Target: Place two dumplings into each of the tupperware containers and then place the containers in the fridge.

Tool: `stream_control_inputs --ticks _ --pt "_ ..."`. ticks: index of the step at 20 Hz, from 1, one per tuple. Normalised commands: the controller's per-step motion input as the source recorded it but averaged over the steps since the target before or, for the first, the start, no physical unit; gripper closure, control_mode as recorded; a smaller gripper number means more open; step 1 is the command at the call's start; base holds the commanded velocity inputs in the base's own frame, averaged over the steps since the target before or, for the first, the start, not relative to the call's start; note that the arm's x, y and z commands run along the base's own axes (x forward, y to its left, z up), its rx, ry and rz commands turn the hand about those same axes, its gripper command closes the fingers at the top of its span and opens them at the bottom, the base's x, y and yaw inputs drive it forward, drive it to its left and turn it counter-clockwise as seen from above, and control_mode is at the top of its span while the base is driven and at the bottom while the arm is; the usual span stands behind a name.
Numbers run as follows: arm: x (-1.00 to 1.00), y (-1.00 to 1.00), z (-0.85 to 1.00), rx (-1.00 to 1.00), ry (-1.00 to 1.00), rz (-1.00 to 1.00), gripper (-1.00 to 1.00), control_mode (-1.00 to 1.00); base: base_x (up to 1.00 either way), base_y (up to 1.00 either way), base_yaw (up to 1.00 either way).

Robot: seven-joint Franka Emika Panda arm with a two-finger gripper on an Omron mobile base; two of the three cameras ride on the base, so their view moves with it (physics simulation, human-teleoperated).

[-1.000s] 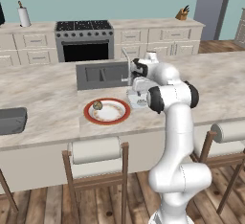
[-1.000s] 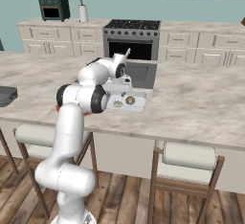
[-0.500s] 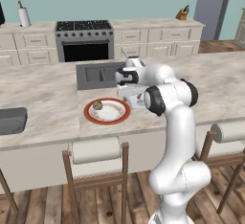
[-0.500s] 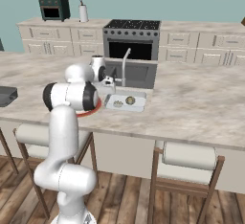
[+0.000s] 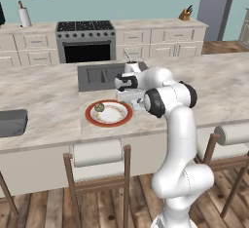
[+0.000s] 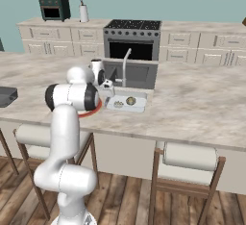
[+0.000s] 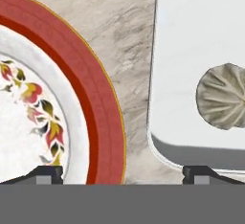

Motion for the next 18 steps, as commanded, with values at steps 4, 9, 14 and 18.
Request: stream_control_inputs --ticks 4,9,14,18 --pt "0.36 0.12 -0.14 0.00 0.01 -0.02 -1.00 -1.00 0.00 0.00 0.00" --pt "0.43 0.05 -0.20 0.00 0.00 -0.01 -1.00 -1.00 0.00 0.00 0.00" --pt "0.35 0.00 -0.20 0.00 0.01 -0.02 -1.00 -1.00 0.00 0.00 0.00" --pt "0.24 0.00 -0.31 0.00 0.00 0.00 -1.00 -1.00 0.00 0.00 0.00"
